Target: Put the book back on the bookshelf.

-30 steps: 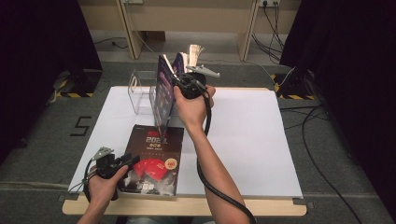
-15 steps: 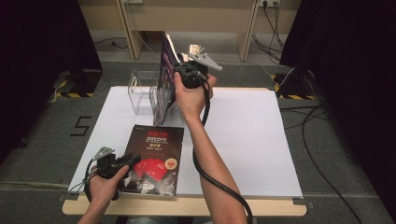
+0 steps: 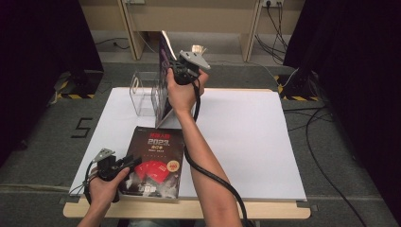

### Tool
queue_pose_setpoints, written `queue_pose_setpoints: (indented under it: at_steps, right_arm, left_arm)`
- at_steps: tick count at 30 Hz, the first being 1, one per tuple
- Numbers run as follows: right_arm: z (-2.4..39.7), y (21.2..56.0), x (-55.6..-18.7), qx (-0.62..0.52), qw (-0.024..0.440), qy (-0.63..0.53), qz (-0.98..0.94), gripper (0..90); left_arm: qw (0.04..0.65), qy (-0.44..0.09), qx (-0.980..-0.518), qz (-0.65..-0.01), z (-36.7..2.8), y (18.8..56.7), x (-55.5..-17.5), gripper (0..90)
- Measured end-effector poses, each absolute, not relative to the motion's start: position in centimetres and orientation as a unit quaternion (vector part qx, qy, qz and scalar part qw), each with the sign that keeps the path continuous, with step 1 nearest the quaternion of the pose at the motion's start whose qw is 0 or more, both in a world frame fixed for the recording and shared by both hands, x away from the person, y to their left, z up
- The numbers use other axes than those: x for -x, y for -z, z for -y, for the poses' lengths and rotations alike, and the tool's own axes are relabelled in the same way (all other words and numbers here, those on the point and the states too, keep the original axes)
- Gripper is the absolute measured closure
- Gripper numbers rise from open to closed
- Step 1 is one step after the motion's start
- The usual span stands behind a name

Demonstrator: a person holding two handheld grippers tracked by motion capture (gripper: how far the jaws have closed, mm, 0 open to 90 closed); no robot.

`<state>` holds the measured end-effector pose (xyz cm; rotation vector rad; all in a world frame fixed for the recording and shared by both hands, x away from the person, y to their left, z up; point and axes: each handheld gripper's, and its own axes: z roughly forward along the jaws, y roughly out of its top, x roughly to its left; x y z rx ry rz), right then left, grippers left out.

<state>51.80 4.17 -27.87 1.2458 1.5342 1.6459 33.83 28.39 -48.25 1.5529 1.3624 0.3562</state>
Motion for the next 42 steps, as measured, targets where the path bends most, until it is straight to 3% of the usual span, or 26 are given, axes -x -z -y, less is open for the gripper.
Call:
queue_pose_setpoints:
  at_steps: [9, 23, 28, 42]
  right_arm:
    - [-5.6, 31.0, -52.5, -0.47, 0.285, -0.589, -0.592, 83.1]
    - [-4.4, 30.6, -52.4, -0.484, 0.291, -0.493, -0.662, 72.3]
    - [-3.6, 30.4, -52.0, -0.479, 0.318, -0.469, -0.671, 68.9]
    - [-1.2, 29.5, -49.0, -0.467, 0.331, -0.505, -0.646, 74.5]
  left_arm:
    - [0.503, -0.148, -0.64, -0.562, -28.5, 48.2, -33.8, 51.8]
    - [0.503, -0.146, -0.646, -0.556, -28.0, 48.2, -33.8, 51.7]
    - [0.504, -0.145, -0.646, -0.555, -28.0, 48.3, -33.8, 51.7]
    - [0.506, -0.148, -0.647, -0.55, -28.0, 48.1, -33.7, 51.8]
